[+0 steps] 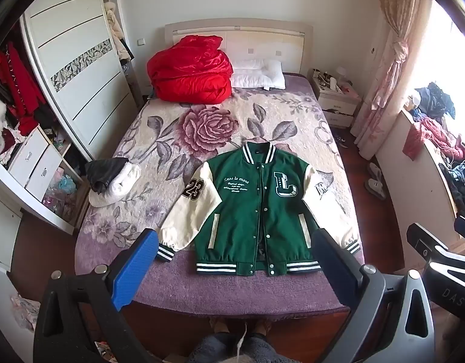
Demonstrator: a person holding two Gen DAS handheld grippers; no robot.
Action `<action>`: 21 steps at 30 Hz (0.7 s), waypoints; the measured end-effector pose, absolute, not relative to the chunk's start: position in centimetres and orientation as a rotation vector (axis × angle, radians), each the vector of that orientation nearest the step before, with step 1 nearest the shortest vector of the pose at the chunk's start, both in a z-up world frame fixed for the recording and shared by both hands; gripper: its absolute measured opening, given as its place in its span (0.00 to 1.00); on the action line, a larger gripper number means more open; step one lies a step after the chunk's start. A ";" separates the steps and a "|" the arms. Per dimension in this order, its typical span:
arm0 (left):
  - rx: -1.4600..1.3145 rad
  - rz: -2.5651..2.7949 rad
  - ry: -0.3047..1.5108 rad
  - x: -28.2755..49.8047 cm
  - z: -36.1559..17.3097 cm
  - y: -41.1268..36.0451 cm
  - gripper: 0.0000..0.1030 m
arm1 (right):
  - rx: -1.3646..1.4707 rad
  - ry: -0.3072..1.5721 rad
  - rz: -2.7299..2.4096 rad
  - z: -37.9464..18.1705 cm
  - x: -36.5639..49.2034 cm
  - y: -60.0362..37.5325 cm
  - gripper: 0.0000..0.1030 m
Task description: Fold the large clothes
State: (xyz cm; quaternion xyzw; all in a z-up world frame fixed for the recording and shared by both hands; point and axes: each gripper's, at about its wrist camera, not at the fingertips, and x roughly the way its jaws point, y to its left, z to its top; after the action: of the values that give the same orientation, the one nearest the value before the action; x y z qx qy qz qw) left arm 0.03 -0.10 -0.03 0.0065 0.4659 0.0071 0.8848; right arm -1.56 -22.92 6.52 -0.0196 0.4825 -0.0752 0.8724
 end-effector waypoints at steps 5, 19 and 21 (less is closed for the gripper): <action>-0.001 0.009 0.966 0.1 -0.1 -0.1 1.00 | -0.038 1.005 -0.157 6.7 -1.5 -22.9 1.00; 0.000 0.006 0.956 0.0 0.1 -0.3 1.00 | -0.042 1.002 -0.156 7.0 -1.4 -22.9 1.00; -0.005 0.006 0.954 -0.2 0.3 -0.5 1.00 | -0.042 1.000 -0.153 7.1 -1.4 -22.8 1.00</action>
State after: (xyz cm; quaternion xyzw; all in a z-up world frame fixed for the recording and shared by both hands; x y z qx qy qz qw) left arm -0.22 -0.54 0.28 -0.0024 0.4591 0.0029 0.8884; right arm -1.43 -22.78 7.06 -0.0201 0.4791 -0.0733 0.8745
